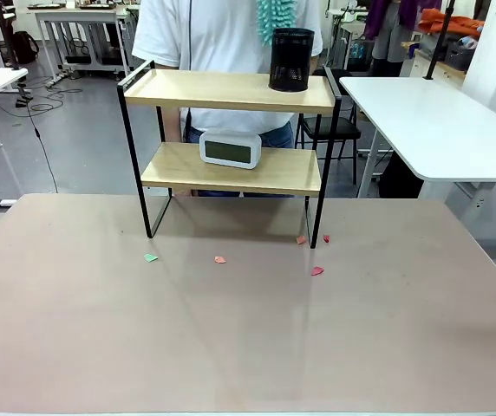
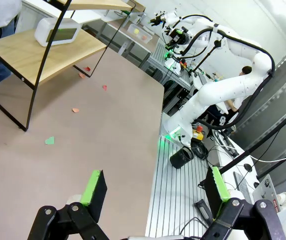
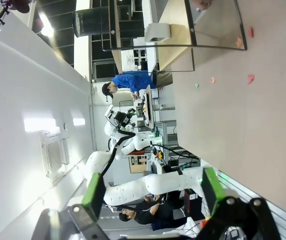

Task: Clean the shelf.
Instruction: Hand the Duster back to the human.

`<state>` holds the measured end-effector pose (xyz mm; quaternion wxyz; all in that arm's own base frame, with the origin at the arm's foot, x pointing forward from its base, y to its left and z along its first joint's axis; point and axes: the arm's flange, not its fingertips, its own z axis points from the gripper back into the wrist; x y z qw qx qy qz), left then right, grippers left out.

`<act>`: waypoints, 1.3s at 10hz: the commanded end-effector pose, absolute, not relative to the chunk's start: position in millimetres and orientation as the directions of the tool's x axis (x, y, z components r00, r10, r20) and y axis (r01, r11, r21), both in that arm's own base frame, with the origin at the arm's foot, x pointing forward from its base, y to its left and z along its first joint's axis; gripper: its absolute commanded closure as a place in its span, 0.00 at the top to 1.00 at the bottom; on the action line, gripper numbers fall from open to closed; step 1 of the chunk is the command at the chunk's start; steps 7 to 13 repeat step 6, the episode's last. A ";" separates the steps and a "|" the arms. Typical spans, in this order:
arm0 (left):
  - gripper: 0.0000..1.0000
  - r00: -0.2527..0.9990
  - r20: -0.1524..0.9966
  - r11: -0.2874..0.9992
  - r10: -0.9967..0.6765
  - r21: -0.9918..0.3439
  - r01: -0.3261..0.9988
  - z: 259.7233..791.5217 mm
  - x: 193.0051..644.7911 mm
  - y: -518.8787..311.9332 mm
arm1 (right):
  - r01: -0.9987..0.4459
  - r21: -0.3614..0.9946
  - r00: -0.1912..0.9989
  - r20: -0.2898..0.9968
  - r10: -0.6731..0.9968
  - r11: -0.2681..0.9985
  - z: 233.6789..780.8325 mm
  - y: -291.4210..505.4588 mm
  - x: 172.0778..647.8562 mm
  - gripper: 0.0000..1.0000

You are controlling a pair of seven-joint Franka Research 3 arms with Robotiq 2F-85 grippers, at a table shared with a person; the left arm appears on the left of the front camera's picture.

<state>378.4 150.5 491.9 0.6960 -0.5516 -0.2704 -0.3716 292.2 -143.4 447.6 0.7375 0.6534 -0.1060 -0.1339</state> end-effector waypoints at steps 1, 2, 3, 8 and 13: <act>1.00 0.561 0.797 0.106 -0.225 -0.552 0.827 492.8 376.9 153.3 | 0.056 0.992 0.940 -0.015 -0.341 0.113 448.4 -144.3 291.8 1.00; 1.00 0.561 0.797 0.106 -0.225 -0.552 0.827 492.8 376.9 153.3 | 0.056 0.992 0.940 -0.015 -0.341 0.113 448.4 -144.3 291.8 1.00; 1.00 0.561 0.797 0.106 -0.225 -0.552 0.827 492.8 376.9 153.3 | 0.056 0.992 0.940 -0.015 -0.341 0.113 448.4 -144.3 291.8 1.00; 1.00 0.561 0.797 0.106 -0.225 -0.552 0.827 492.8 376.9 153.3 | 0.056 0.992 0.940 -0.015 -0.341 0.113 448.4 -144.3 291.8 1.00; 1.00 0.561 0.797 0.106 -0.225 -0.552 0.827 492.8 376.9 153.3 | 0.056 0.992 0.940 -0.015 -0.341 0.113 448.4 -144.3 291.8 1.00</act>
